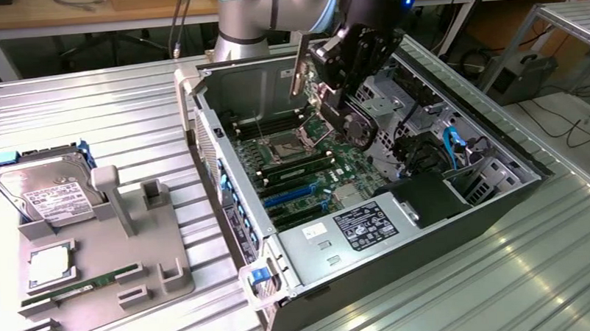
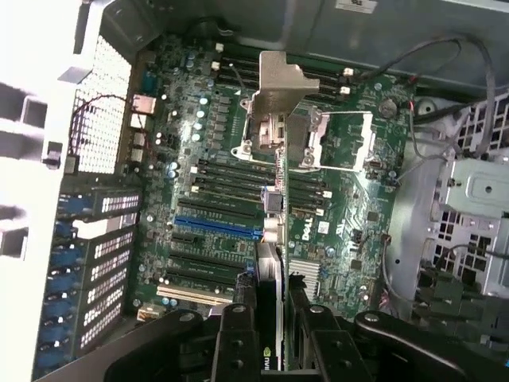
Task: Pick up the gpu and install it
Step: 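Insert the gpu into the slot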
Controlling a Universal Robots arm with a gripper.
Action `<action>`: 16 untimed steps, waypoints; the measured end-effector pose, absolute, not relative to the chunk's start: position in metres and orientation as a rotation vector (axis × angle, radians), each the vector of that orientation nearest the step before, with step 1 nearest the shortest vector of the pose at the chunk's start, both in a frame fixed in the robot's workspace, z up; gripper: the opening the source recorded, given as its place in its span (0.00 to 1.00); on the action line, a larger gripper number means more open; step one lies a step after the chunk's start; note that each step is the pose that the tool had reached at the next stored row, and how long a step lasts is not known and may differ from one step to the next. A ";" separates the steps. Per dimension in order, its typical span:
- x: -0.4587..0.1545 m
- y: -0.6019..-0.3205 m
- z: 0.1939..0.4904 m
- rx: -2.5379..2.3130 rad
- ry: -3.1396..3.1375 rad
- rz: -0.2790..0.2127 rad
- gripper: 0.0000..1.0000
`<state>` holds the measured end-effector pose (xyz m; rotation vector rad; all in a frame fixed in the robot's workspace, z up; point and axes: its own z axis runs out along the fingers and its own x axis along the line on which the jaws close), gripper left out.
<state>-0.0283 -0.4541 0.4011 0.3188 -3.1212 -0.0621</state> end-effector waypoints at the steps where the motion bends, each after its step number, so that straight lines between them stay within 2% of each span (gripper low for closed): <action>1: -0.028 -0.454 0.401 0.348 -3.118 -0.062 0.26; 16: -0.028 -0.454 0.391 0.839 -3.018 -0.060 0.26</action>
